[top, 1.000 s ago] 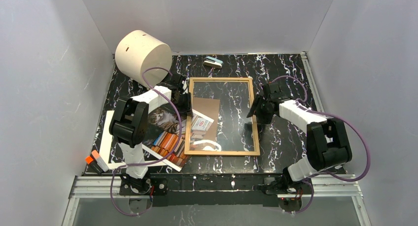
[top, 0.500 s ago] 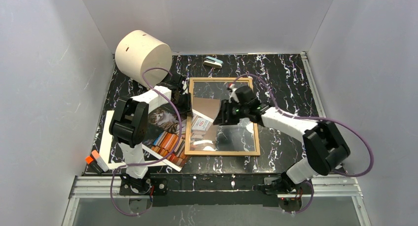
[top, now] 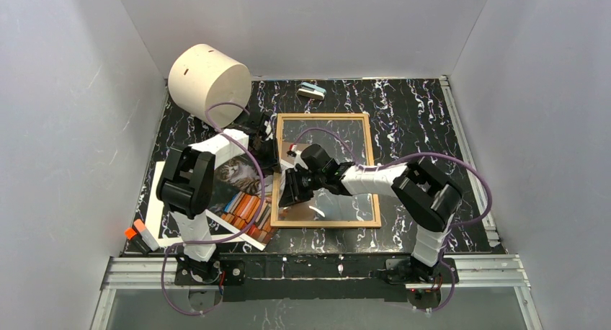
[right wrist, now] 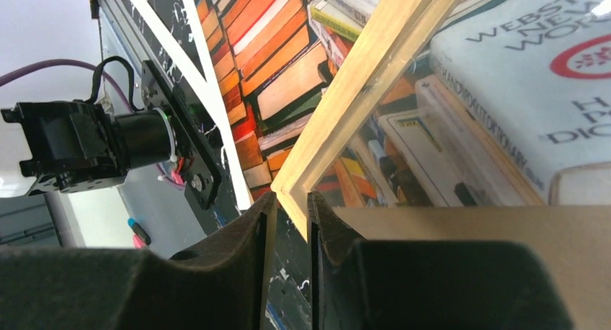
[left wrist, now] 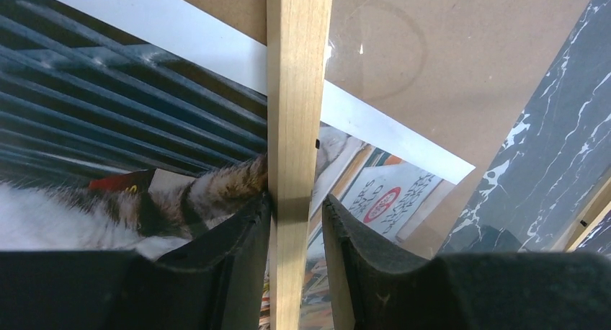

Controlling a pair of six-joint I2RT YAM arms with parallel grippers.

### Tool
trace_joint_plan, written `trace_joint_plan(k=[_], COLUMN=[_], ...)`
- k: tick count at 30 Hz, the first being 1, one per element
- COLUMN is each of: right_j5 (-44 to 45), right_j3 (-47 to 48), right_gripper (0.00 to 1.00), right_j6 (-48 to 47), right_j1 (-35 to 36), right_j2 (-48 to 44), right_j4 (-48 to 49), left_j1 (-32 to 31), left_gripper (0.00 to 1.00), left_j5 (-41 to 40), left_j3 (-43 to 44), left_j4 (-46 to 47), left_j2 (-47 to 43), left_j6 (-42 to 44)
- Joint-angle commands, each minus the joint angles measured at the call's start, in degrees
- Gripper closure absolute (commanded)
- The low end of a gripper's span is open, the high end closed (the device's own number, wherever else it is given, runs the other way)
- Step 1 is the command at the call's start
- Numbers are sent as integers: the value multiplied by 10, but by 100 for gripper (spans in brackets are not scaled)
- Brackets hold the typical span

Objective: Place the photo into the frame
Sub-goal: Adjust the photo frame item on the photo frame.

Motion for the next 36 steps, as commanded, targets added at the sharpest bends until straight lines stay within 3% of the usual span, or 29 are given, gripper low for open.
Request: trace_joint_plan(k=[1,13,23,29,36], right_j5=[-5,-3,42,70,68], right_j3=[19,13,5,6,54], right_gripper=[70,77,85,85,78], right_j6=[23,77,77,74,71], right_j1=[-1,-1,-1,-1,-1], right_j2=[24,66,62,25,25], right_j4=[55,107,53,35,45], left_j1=[2,3,4,4,4], left_gripper=[69,68,68,69,68], left_j5=[2,8,3,1,-2], left_j3=[-25,-45,-57,-62,-63], left_j4=[-22,-7,-4,-4,-7], left_j2=[-19,-22,-29,-35,-40], left_j6=[-3,-8,-7,-4,-3])
